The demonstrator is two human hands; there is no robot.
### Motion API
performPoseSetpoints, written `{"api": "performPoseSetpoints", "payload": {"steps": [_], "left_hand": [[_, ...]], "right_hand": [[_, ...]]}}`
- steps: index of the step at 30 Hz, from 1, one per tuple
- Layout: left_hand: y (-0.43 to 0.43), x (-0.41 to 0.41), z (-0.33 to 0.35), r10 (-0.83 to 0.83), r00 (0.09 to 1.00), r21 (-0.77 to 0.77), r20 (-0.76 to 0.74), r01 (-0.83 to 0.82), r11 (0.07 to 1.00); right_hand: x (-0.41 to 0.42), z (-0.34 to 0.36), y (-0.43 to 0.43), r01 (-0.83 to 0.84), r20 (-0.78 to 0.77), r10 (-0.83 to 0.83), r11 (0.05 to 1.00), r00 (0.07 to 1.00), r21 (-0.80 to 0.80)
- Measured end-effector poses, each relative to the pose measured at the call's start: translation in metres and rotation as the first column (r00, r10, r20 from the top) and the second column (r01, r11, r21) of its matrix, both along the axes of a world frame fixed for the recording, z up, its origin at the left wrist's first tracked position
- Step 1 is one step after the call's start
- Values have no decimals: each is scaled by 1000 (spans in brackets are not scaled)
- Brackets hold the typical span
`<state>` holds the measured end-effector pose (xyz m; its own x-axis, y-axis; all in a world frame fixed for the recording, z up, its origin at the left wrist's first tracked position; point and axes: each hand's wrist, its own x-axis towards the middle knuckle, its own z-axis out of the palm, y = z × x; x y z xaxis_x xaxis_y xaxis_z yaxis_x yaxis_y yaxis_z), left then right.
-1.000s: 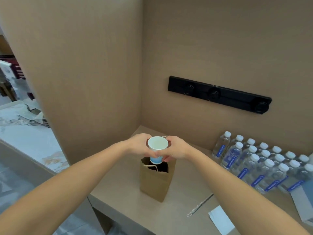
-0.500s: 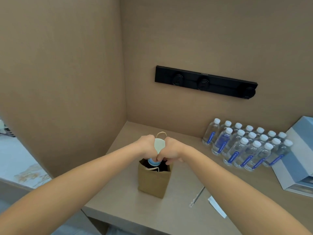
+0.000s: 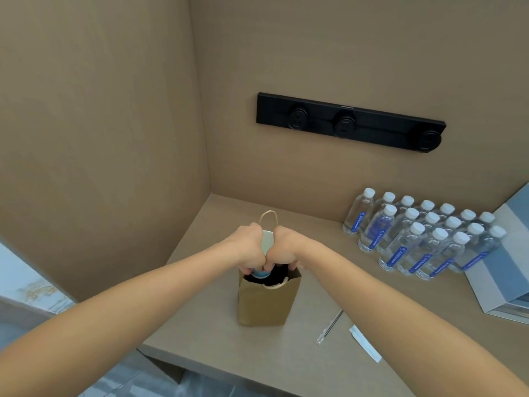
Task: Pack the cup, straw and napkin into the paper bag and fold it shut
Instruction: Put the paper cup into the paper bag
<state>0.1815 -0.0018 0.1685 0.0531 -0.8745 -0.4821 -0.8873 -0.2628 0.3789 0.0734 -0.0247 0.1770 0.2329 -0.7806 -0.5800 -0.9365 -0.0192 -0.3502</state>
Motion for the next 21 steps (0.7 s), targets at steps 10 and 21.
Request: {"api": "performPoseSetpoints", "payload": {"steps": [10, 21], "left_hand": [[-2, -9, -8, 21, 998, 33, 62, -23, 999], [-9, -5, -25, -140, 970, 164, 197, 108, 981]], "right_hand": [[-8, -19, -10, -2, 84, 0, 1000, 996, 27], [-2, -47, -13, -127, -14, 127, 992, 992, -22]]}}
